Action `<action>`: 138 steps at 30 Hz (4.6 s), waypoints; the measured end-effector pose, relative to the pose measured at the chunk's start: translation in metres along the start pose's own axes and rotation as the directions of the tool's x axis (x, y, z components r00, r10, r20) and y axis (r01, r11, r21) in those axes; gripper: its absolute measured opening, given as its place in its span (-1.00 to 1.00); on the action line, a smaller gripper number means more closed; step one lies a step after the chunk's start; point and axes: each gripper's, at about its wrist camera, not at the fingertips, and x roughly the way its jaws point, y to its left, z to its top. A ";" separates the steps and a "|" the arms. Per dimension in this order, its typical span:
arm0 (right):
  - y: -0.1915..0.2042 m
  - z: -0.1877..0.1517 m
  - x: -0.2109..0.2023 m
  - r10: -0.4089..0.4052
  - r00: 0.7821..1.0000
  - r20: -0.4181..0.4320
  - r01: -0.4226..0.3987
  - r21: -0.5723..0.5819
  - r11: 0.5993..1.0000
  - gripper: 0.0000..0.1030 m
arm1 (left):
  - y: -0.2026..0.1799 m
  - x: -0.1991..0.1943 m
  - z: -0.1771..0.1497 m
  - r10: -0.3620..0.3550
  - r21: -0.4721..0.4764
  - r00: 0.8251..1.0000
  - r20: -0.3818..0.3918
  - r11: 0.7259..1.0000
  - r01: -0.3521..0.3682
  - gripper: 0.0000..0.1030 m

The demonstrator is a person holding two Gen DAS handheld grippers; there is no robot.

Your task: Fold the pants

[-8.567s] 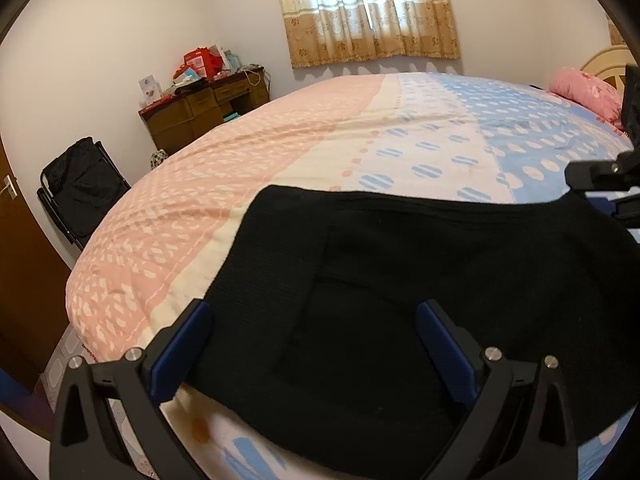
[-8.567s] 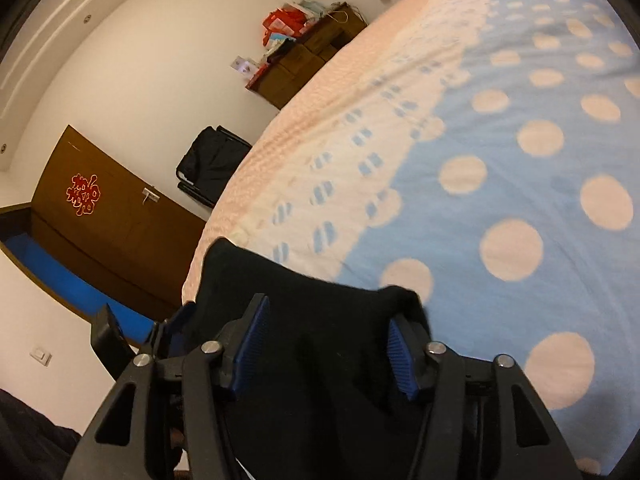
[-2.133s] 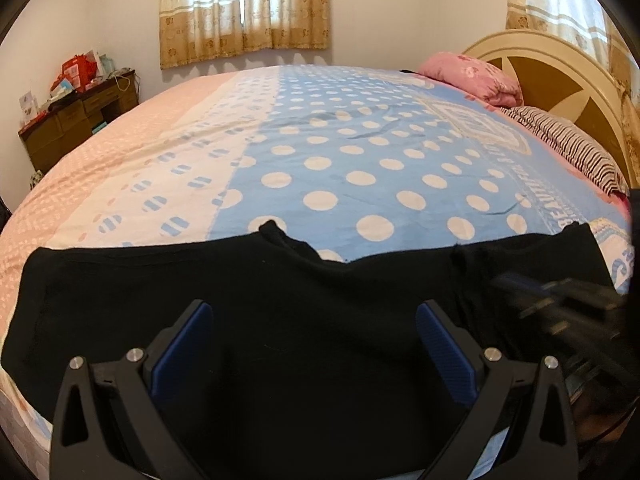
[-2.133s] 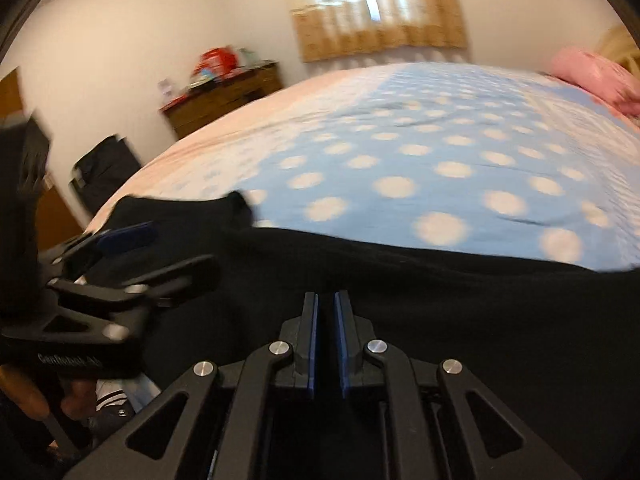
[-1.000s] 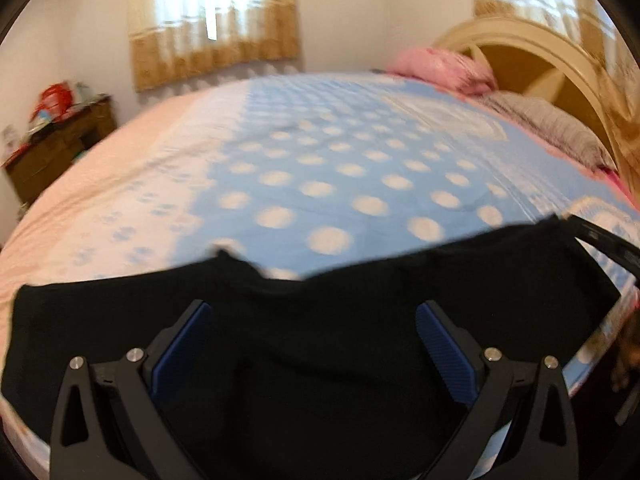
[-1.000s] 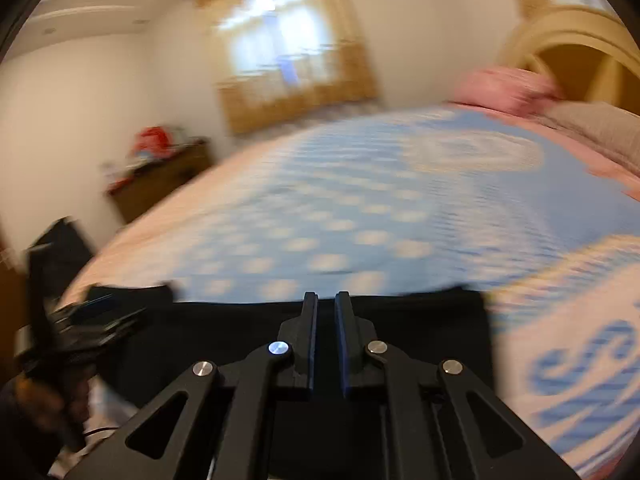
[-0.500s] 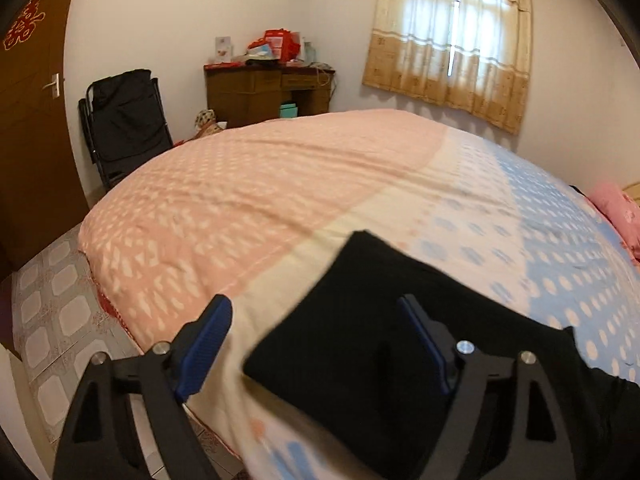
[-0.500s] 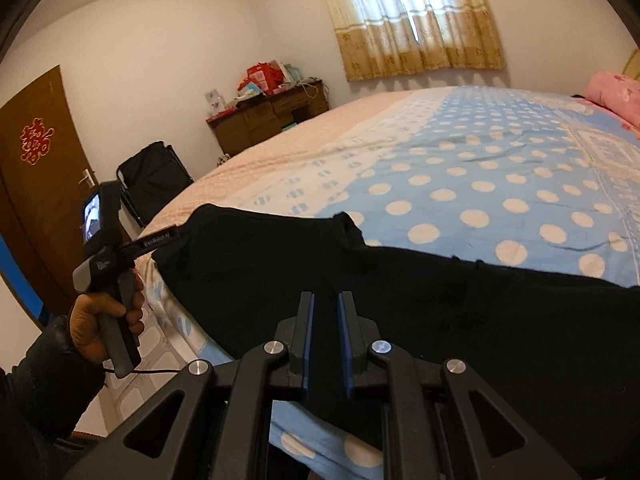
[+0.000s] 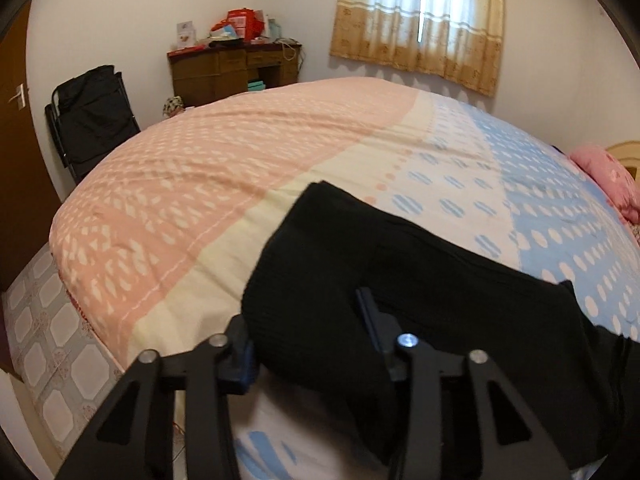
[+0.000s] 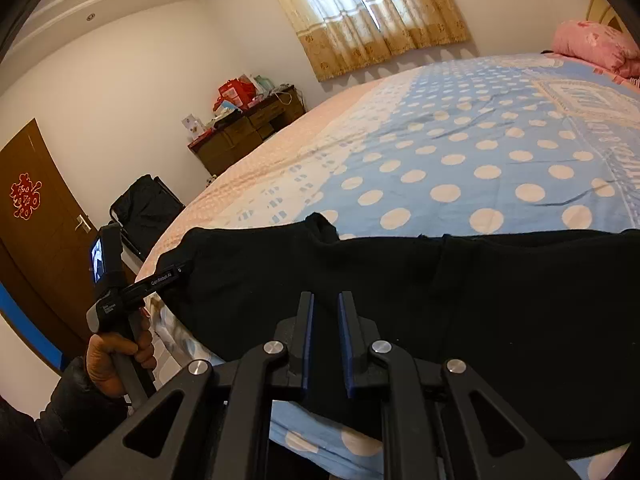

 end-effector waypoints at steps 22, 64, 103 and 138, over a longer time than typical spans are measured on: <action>-0.111 -0.006 -0.126 -0.300 0.935 0.190 0.233 0.308 0.922 -0.74 | -0.166 -0.123 0.006 -0.536 0.336 0.838 0.102 0.811 0.479 -0.47; -0.069 -0.039 -0.062 -0.490 0.872 0.010 0.490 -0.016 0.872 -0.30 | -0.163 -0.069 -0.032 -0.382 0.321 0.917 -0.111 0.860 0.397 0.94; -0.134 -0.009 -0.117 -0.535 0.838 0.105 0.517 0.160 0.841 0.10 | -0.195 -0.057 -0.057 -0.426 0.325 0.885 -0.188 0.823 0.466 0.97; -0.024 0.066 0.118 -0.114 0.973 -0.201 0.066 -0.232 0.971 -0.31 | -0.200 -0.053 -0.092 -0.366 0.341 0.885 -0.288 0.825 0.452 0.93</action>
